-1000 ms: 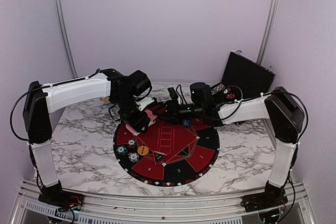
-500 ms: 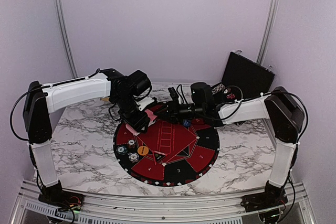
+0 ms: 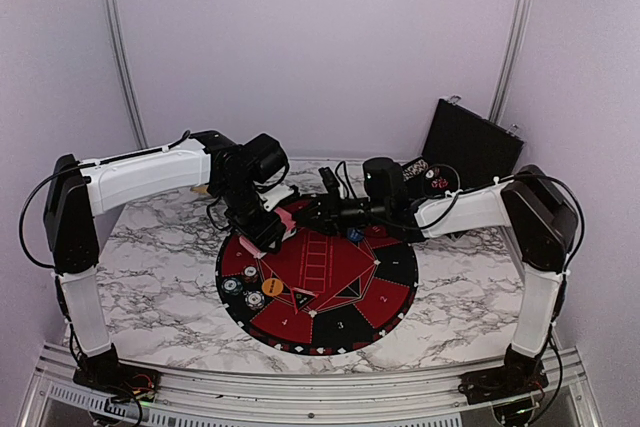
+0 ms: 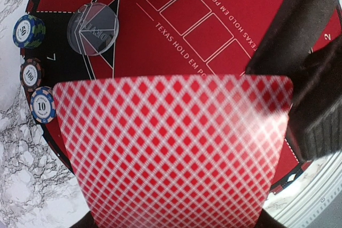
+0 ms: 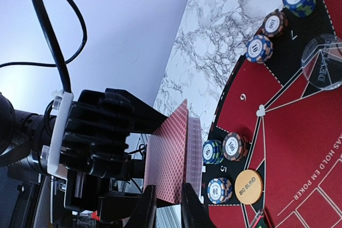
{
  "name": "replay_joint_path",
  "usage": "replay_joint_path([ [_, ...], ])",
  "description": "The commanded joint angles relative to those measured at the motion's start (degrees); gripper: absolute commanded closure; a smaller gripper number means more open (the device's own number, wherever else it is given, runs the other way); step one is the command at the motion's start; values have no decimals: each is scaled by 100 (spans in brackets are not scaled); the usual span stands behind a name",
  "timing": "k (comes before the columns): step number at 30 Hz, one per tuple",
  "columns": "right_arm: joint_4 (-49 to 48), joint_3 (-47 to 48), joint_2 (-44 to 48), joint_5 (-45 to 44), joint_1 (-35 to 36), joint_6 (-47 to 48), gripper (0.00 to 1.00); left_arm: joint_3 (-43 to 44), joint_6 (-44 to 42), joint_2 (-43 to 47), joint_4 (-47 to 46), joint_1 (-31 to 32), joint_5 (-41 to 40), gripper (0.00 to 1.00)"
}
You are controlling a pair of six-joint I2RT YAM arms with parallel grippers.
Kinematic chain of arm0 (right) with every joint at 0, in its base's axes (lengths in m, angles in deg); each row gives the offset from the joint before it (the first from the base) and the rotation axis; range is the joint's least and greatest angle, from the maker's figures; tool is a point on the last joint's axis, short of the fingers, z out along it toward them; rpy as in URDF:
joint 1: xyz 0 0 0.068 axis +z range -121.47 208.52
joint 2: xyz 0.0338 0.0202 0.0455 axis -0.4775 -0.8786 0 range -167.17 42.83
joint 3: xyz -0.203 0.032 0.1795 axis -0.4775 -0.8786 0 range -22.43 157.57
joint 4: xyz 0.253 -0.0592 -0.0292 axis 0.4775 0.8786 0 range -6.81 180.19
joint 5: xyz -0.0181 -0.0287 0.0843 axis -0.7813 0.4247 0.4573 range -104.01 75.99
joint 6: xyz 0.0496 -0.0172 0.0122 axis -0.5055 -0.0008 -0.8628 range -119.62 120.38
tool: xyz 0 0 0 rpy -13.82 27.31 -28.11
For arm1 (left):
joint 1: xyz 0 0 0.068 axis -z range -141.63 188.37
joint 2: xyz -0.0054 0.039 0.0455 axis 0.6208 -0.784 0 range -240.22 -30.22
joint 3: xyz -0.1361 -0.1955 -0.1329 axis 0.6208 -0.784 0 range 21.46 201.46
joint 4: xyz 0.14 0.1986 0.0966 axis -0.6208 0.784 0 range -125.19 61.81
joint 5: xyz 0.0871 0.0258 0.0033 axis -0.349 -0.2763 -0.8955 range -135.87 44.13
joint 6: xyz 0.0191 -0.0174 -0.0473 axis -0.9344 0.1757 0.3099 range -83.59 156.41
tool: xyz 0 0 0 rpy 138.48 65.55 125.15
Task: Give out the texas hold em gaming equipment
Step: Pick up the poker card from the face-down deck piles.
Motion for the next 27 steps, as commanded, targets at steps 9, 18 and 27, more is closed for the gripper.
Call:
replay_joint_path([
  [9, -335, -4, -108, 125, -52, -166, 96, -28, -78, 260, -75, -32, -43, 68],
  [18, -653, -128, -46, 203, -130, -442, 100, -41, -86, 264, -84, -37, -42, 68],
  [27, -1079, -309, 19, 312, -203, -771, 100, -50, -76, 269, -93, -46, -68, 68],
])
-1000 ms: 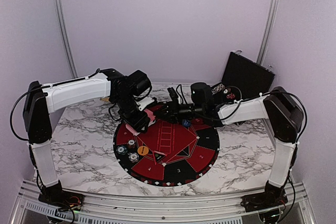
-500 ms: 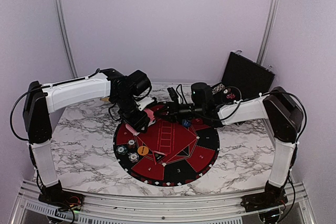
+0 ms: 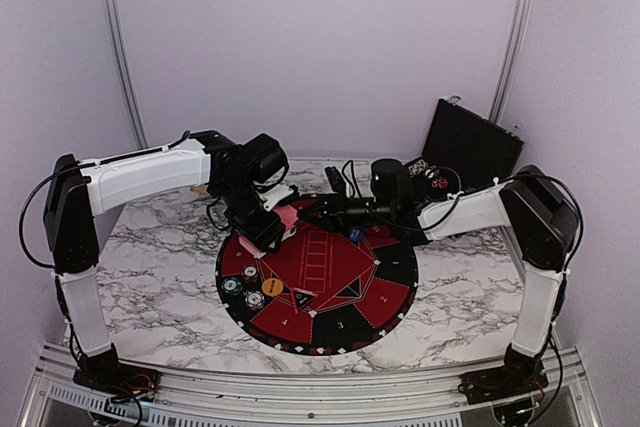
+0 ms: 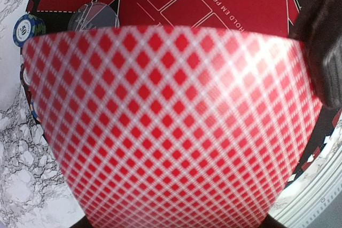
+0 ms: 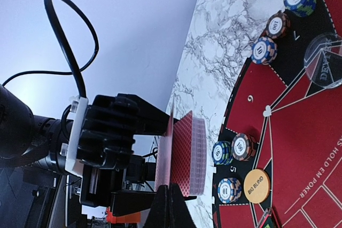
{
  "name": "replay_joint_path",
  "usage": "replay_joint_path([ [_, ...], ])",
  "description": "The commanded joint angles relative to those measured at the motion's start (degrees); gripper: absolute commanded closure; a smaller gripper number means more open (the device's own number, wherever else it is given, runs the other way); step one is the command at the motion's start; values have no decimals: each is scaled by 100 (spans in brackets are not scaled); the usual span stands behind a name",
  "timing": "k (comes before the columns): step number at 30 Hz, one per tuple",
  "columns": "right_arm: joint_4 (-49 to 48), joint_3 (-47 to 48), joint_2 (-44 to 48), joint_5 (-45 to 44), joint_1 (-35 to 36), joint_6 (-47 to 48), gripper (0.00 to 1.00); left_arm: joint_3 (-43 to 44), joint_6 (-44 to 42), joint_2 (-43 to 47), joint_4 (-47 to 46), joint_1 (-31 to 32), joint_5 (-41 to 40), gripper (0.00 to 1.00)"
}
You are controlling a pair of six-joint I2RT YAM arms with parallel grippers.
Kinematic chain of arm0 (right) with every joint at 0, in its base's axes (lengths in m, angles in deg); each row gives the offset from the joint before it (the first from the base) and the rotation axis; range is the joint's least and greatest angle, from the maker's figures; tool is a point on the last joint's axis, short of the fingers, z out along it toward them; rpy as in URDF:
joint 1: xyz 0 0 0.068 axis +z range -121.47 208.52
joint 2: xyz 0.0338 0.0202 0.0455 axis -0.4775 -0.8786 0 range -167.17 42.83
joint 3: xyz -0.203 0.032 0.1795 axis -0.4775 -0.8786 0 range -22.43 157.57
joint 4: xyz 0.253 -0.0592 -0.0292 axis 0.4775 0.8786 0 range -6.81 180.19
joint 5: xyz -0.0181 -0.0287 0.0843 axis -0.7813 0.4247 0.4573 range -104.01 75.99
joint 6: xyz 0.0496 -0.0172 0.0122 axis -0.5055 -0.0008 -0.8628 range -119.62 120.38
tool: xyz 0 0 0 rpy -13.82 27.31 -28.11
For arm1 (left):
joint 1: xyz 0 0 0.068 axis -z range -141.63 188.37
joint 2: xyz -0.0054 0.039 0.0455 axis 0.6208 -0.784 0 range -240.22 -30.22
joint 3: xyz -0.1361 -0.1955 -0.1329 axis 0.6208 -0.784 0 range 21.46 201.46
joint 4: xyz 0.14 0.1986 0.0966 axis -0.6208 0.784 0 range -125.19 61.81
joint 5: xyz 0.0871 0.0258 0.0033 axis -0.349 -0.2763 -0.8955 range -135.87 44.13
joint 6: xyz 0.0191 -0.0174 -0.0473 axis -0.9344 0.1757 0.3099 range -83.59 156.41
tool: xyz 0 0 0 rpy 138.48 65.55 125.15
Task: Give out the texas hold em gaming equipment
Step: Pick up the poker card from the face-down deck piles.
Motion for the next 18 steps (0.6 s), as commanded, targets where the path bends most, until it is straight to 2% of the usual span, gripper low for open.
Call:
replay_joint_path([
  [1, -463, -80, 39, 144, -66, -230, 100, -47, -67, 266, -90, -39, -66, 68],
  [18, -1118, -371, 232, 315, -167, -759, 100, -65, -53, 301, -99, -57, -75, 68],
])
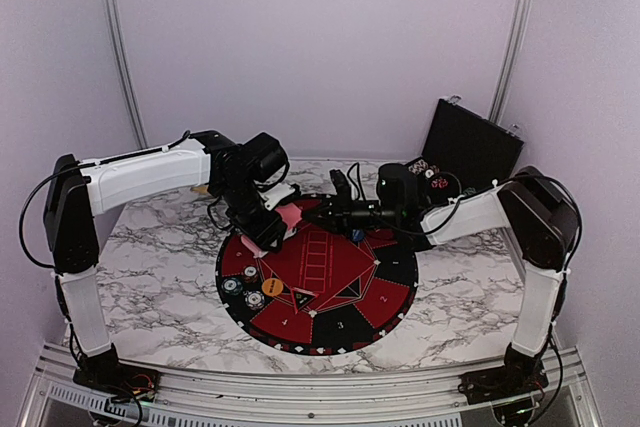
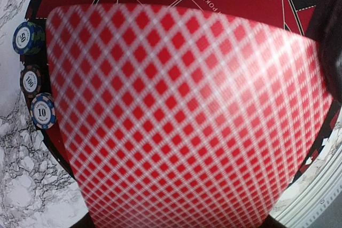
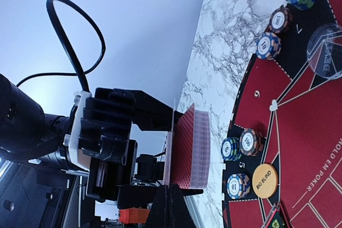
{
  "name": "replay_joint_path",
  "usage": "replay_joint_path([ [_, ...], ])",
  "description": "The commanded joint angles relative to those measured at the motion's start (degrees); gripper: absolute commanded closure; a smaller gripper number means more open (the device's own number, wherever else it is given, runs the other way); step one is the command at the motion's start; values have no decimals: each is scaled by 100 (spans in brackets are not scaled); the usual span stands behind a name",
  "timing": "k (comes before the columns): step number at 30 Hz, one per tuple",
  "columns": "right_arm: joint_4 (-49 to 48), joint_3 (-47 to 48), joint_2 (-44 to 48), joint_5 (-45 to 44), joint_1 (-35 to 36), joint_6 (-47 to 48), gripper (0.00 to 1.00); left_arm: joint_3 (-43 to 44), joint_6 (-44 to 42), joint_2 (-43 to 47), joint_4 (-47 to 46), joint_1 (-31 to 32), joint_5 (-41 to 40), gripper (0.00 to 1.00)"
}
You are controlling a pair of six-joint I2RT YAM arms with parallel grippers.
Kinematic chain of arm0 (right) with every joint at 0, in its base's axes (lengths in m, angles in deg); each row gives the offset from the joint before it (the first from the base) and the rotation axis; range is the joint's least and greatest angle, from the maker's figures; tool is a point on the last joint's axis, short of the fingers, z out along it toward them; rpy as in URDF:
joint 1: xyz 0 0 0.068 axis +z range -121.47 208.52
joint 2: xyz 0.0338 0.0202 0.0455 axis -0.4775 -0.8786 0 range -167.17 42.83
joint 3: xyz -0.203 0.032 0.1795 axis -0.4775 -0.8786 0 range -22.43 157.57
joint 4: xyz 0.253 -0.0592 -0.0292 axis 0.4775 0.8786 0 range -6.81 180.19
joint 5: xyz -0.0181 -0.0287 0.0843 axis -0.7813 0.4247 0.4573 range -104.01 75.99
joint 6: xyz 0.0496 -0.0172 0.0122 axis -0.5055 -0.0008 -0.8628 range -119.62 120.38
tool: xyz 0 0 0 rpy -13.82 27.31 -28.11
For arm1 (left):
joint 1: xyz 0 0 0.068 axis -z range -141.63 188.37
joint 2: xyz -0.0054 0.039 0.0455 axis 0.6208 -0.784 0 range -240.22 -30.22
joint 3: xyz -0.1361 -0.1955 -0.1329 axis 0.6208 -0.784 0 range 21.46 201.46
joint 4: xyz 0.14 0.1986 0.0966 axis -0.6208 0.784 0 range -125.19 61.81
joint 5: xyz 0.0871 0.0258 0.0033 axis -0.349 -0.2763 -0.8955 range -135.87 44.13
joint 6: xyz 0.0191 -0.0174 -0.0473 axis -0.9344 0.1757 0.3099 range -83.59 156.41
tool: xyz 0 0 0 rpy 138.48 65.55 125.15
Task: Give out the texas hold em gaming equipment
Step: Pick up the poker card from the face-down deck piles.
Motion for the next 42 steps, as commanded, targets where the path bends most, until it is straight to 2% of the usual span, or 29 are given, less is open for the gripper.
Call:
replay_joint_path([
  [1, -440, -32, 238, 171, -89, -227, 100, -73, -27, 308, -7, -51, -88, 68],
  [18, -1252, -229, 207, 312, -165, -881, 100, -153, -26, 380, -37, -66, -105, 68],
  [42, -1204, -444, 435, 306, -352, -906, 100, -166, -36, 410, -60, -70, -134, 68],
])
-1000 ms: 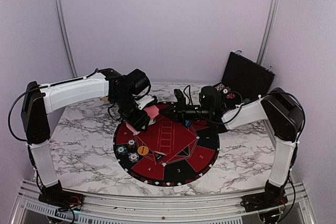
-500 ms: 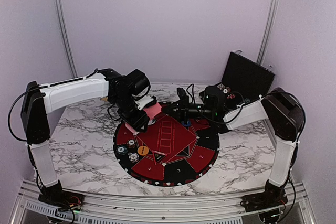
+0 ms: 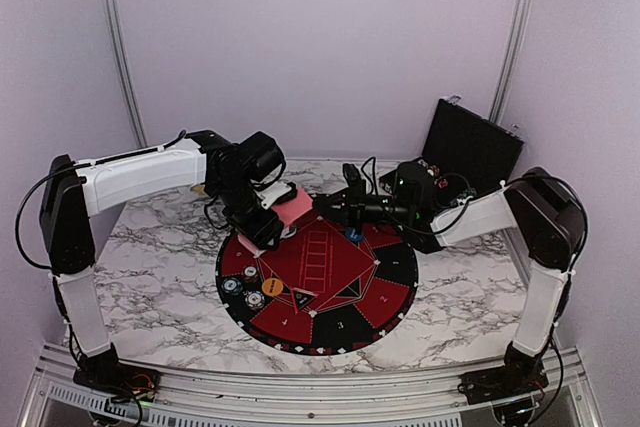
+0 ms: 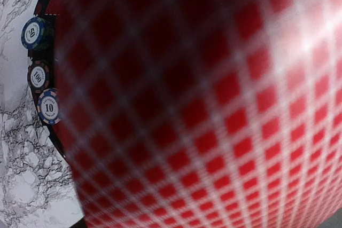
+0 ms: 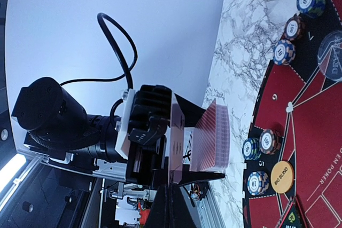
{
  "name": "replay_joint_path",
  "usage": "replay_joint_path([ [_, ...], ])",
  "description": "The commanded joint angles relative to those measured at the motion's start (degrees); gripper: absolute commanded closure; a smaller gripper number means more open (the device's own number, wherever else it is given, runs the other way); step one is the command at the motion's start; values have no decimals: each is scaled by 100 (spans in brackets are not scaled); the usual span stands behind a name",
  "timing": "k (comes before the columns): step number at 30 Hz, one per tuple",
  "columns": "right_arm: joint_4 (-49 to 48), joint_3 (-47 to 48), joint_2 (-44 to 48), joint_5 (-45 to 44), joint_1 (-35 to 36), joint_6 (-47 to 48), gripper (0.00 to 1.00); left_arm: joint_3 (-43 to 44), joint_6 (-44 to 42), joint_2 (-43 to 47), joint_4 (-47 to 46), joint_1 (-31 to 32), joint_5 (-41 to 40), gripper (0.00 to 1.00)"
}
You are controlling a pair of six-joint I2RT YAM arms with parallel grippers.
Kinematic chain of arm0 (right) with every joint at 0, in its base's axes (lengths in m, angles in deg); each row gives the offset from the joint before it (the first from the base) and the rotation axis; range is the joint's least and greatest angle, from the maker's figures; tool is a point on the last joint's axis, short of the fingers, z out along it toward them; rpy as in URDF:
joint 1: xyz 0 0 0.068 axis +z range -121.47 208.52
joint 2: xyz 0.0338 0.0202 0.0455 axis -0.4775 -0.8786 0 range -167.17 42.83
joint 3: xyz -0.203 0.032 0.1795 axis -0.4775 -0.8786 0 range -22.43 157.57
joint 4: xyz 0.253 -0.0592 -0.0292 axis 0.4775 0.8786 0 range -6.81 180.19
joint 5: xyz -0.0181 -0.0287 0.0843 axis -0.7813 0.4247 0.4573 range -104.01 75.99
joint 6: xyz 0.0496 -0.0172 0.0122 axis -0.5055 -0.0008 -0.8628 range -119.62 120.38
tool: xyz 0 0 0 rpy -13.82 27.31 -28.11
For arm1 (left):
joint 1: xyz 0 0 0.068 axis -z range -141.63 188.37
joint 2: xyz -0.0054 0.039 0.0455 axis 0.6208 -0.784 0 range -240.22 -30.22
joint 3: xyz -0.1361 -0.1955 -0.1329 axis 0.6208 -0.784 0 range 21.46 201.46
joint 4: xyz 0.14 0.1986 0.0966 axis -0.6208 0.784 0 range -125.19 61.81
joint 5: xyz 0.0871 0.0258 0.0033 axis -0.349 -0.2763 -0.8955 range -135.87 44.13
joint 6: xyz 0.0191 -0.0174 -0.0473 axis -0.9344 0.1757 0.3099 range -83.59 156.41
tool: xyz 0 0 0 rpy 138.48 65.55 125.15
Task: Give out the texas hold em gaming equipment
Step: Pick up the poker card from the face-down deck piles, then distribute the poker card in the small blind area.
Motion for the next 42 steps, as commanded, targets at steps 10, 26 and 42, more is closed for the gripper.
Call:
replay_joint_path([
  [10, -44, -245, 387, 38, -188, 83, 100, -70, -20, 315, 1, -42, -92, 68],
  [26, -91, -501, 571, 26, -318, 83, 100, -86, -10, 315, -12, -50, -114, 68],
  [42, -91, -1329, 1191, 112, -883, 184, 100, -69, -28, 307, -17, -85, -110, 68],
])
